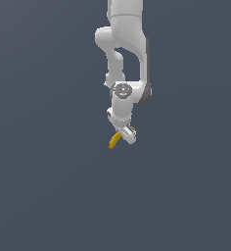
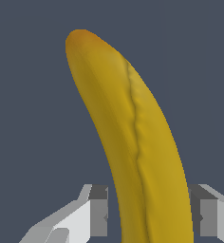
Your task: Pick up the object and move it to a goal position.
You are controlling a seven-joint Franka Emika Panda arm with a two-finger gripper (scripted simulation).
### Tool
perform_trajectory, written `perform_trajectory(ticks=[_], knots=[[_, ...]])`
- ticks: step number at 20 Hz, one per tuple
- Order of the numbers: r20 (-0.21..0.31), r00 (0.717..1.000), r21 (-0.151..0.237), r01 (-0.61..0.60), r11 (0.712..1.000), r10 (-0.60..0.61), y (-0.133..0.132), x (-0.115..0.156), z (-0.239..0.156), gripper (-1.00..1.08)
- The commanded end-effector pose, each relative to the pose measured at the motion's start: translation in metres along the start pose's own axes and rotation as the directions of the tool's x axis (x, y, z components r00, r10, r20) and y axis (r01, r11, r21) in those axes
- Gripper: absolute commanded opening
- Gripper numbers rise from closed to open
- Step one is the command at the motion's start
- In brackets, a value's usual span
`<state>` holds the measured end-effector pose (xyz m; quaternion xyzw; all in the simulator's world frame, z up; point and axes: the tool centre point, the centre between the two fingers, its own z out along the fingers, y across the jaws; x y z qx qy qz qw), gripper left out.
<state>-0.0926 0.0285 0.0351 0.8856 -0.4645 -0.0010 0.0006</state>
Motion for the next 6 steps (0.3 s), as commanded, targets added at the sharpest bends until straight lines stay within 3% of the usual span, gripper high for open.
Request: perform_trajectory(ticks=[1,6], knots=[[-0.001,1.0,0.002,0.0,1.0,0.0,0.0058,-0.0013,-0.0025,-1.0],[-0.001,1.0,0.002,0.0,1.0,0.0,0.0101,-0.002,-0.0038,-1.0]])
